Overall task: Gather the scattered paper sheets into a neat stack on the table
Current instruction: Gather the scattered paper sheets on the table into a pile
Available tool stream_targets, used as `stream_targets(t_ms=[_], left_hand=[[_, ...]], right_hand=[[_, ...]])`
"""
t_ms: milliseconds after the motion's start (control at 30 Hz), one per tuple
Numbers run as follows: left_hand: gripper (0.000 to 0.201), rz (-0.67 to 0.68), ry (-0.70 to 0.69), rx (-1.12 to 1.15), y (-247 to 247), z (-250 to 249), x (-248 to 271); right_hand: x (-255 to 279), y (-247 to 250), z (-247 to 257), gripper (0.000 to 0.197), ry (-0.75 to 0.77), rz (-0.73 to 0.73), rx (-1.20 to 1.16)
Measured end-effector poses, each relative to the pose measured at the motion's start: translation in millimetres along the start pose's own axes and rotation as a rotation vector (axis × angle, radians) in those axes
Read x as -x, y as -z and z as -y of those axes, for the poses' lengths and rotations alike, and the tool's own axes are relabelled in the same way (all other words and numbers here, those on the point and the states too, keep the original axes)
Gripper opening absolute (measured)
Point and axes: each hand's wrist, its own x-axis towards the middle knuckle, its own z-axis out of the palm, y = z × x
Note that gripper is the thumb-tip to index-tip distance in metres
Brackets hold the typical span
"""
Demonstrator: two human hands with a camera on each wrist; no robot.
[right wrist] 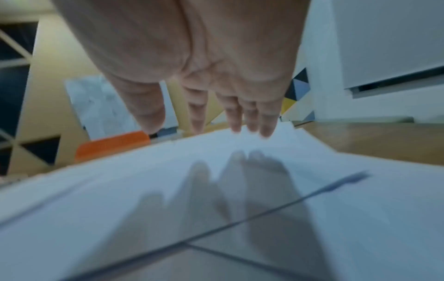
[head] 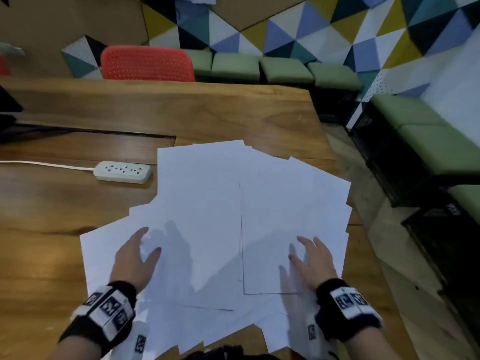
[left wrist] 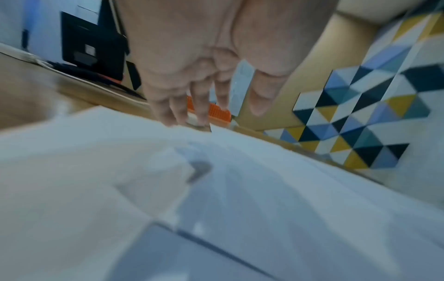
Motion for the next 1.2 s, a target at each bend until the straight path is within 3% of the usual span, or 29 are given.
stream_targets(t_ms=[67, 167, 267, 333, 400, 500, 600, 733, 800, 867, 1033, 1200], left_hand=[[0.072, 0.036, 0.086, -0.214, -20.0, -7.7, -8.5], [0.076, 0.163, 0.133, -0.465, -46.1, -30.6, -0.6], [0.076, 0.221, 0.041, -0.382, -62.2, -39.1, 8.1], [0.079, 0.187, 0.01, -0.269, -65.9, -39.0, 9.4], [0.081, 0.11, 0.039, -0.134, -60.6, -37.4, 8.6], [0.079, 0.091, 0.185, 0.092, -45.3, -36.2, 7.2], [0.05, 0.104, 0.234, 0.115, -34.8, -27.7, 4.6], [0.026, -0.064, 0.248, 0.077, -14.7, -11.1, 2.1], [0.024, -0.101, 0.255, 0.03, -1.9, -5.1, -2.4], [0.024, -0.103, 0.247, -0.017, 9.2, 1.0, -8.9], [0.024, -0.004, 0.221, -0.018, 14.4, 11.7, -13.8], [0.024, 0.169, 0.146, 0.111, 0.1, 4.1, -7.6]], right_hand=[[-15.2, -8.3, 14.4, 0.067, -0.112, 0.042, 0.179], [-20.3, -28.8, 37.8, 0.073, -0.116, 0.173, 0.256], [-5.0, -49.2, 49.3, 0.073, -0.002, 0.25, 0.346], [3.5, -55.2, 55.8, 0.074, 0.086, 0.297, 0.402], [4.9, -48.7, 54.3, 0.08, 0.11, 0.248, 0.313], [-11.2, -25.1, 33.3, 0.066, -0.038, 0.018, 0.144], [-24.5, -5.4, 15.1, 0.085, -0.216, -0.071, 0.159], [-35.2, 2.6, 16.0, 0.101, -0.281, -0.085, 0.006], [-39.8, 7.8, 15.6, 0.095, -0.319, -0.109, -0.19], [-41.5, 9.8, 12.6, 0.074, -0.327, -0.136, -0.308], [-35.1, 2.6, 12.3, 0.023, -0.216, -0.095, -0.355], [-10.3, -10.8, 42.5, 0.023, -0.029, 0.067, -0.438]])
